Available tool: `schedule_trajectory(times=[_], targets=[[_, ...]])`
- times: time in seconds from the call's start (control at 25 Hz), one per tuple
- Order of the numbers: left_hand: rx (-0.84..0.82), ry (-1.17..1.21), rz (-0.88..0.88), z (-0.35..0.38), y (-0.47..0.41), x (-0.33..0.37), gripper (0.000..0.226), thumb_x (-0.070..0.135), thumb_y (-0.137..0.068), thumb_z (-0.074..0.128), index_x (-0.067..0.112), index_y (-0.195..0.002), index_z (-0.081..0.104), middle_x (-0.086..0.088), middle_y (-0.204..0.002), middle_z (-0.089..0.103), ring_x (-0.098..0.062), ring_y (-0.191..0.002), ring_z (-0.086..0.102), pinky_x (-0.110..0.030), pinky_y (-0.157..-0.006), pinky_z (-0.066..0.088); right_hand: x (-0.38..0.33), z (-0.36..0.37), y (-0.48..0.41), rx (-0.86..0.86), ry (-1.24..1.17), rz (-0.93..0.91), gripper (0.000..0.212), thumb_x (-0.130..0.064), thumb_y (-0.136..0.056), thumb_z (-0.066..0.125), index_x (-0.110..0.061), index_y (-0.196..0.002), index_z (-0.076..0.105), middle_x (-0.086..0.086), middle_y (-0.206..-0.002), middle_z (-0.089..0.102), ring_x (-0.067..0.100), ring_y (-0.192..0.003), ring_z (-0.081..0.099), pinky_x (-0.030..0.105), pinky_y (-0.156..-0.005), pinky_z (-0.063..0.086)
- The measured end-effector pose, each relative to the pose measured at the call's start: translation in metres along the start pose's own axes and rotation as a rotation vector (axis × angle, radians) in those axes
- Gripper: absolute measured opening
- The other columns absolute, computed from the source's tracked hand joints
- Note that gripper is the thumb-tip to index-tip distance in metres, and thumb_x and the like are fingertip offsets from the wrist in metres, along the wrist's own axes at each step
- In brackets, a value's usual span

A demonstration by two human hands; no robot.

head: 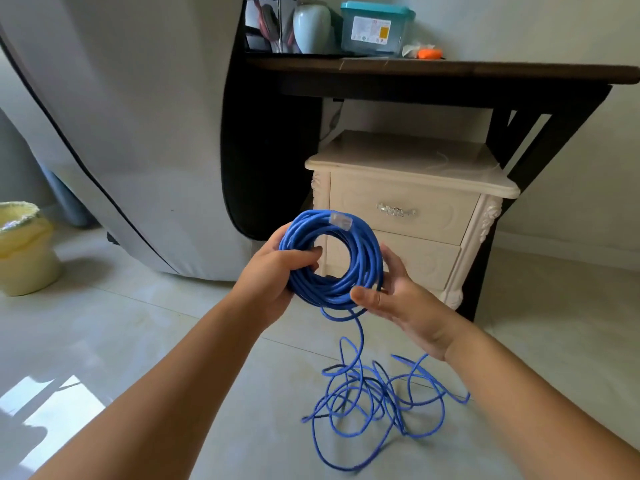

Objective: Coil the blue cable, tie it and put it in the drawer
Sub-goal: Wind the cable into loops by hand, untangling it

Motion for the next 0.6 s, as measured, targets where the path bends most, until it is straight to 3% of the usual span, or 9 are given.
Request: schedule_trajectory(times=[0.12, 0.2, 0.28, 0.4, 0.52, 0.6], targets=[[-0.016, 0.005, -0.01, 0.006, 0.002, 0.001, 0.041, -0.01, -0.089, 0.056, 0.02, -0.116, 0.065, 0.001, -0.073, 0.06, -0.016, -0.071, 0.055, -0.036, -0.078, 0.044, -0.008, 0.001, -0.003, 0.071, -0.177, -0.016, 0.068, -0.041, -0.065, 0.086, -0.028, -0.125, 0.057, 0.004, -0.113, 0.07, 0.014, -0.098, 0.07, 0.03, -0.087, 0.053], [-0.046, 0.014, -0.021, 0.01, 0.004, 0.001, 0.043, -0.009, -0.089, 0.056, 0.019, -0.12, 0.063, -0.002, -0.076, 0.058, -0.017, -0.072, 0.055, -0.038, -0.079, 0.045, -0.014, -0.004, -0.003, 0.104, -0.241, -0.046, 0.054, -0.03, -0.065, 0.084, -0.024, -0.114, 0.063, 0.004, -0.1, 0.071, 0.013, -0.088, 0.07, 0.027, -0.078, 0.054], [-0.08, 0.014, -0.048, 0.014, 0.005, -0.001, 0.045, -0.009, -0.089, 0.057, 0.021, -0.121, 0.063, -0.003, -0.08, 0.057, -0.017, -0.071, 0.056, -0.036, -0.076, 0.049, -0.016, -0.005, -0.005, 0.107, -0.294, -0.05, 0.052, -0.017, -0.067, 0.085, -0.024, -0.114, 0.063, 0.004, -0.097, 0.071, 0.021, -0.091, 0.07, 0.035, -0.082, 0.056], [-0.078, -0.037, -0.056, 0.014, 0.007, -0.003, 0.045, -0.01, -0.088, 0.058, 0.022, -0.119, 0.064, -0.004, -0.083, 0.058, -0.016, -0.071, 0.058, -0.032, -0.071, 0.052, -0.014, -0.006, -0.007, 0.174, -0.24, -0.044, 0.055, -0.013, -0.065, 0.07, -0.032, -0.116, 0.061, 0.001, -0.104, 0.068, 0.027, -0.101, 0.068, 0.048, -0.097, 0.05], [-0.061, -0.073, -0.043, 0.015, 0.009, -0.002, 0.045, -0.01, -0.087, 0.059, 0.019, -0.121, 0.062, -0.005, -0.082, 0.057, -0.016, -0.07, 0.058, -0.03, -0.067, 0.052, -0.021, -0.008, -0.005, 0.271, -0.056, -0.11, 0.08, -0.013, -0.071, 0.063, -0.054, -0.136, 0.041, -0.011, -0.109, 0.065, 0.011, -0.104, 0.063, 0.041, -0.102, 0.047], [-0.002, -0.077, -0.081, 0.01, 0.008, -0.005, 0.041, -0.008, -0.088, 0.06, 0.017, -0.12, 0.062, -0.006, -0.081, 0.056, -0.017, -0.069, 0.056, -0.033, -0.068, 0.052, -0.035, -0.007, 0.002, 0.353, 0.092, -0.228, 0.085, -0.015, -0.085, 0.065, -0.06, -0.141, 0.02, -0.013, -0.134, 0.05, 0.008, -0.12, 0.052, 0.036, -0.105, 0.042]])
Point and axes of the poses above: each hand's wrist, its own y-axis away from the middle knuckle, its own z-axis out of the palm, x = y × z, the point moved 8 cm from there along -y, towards the middle knuckle
